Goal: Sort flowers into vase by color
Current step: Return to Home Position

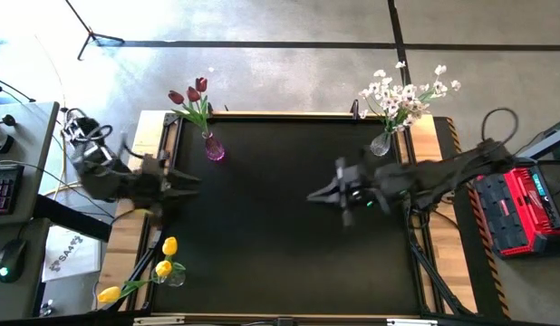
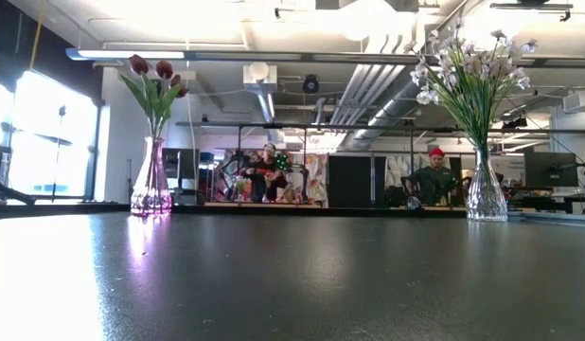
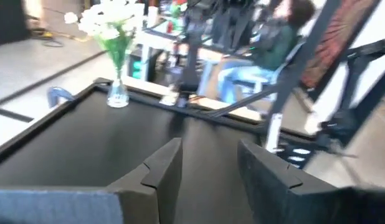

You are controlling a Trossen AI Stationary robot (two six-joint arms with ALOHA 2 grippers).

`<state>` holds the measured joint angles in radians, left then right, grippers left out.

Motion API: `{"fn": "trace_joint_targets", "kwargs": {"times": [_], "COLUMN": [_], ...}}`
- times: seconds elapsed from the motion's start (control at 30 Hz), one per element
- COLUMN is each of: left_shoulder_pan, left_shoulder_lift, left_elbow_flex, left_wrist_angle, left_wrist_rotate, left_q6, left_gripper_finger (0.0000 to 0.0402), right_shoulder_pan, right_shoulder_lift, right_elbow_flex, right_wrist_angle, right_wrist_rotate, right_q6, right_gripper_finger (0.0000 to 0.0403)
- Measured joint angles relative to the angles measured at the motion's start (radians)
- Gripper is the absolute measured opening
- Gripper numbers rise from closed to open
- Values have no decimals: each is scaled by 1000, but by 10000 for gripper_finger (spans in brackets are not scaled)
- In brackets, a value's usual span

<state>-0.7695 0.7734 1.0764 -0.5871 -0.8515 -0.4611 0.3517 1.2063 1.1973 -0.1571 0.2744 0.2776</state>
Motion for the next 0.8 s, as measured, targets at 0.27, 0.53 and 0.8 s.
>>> {"fn": "trace_joint_targets", "kwargs": {"times": [0.27,0.53,0.8], "left_shoulder_pan": [310,558,662], "left_shoulder_lift": [0,-16,-52], "left_elbow_flex": [-89,-153,-303], "left_wrist_angle": [54,101,278], "left_wrist_rotate": [190,380,510], "left_q6": [107,210,255], "left_gripper_finger": [118,105,82], "right_shoulder_pan": [-38,-95,-151], "right_shoulder_lift": [-182,-233,-272], "right_elbow_flex": [0,-1,-142], "right_wrist_angle": [-116,-216,-90], "right_wrist_rotate": [-3,-31,-51], "right_q6": [-134,-148,-147], "right_gripper_finger": [1,0,0]}}
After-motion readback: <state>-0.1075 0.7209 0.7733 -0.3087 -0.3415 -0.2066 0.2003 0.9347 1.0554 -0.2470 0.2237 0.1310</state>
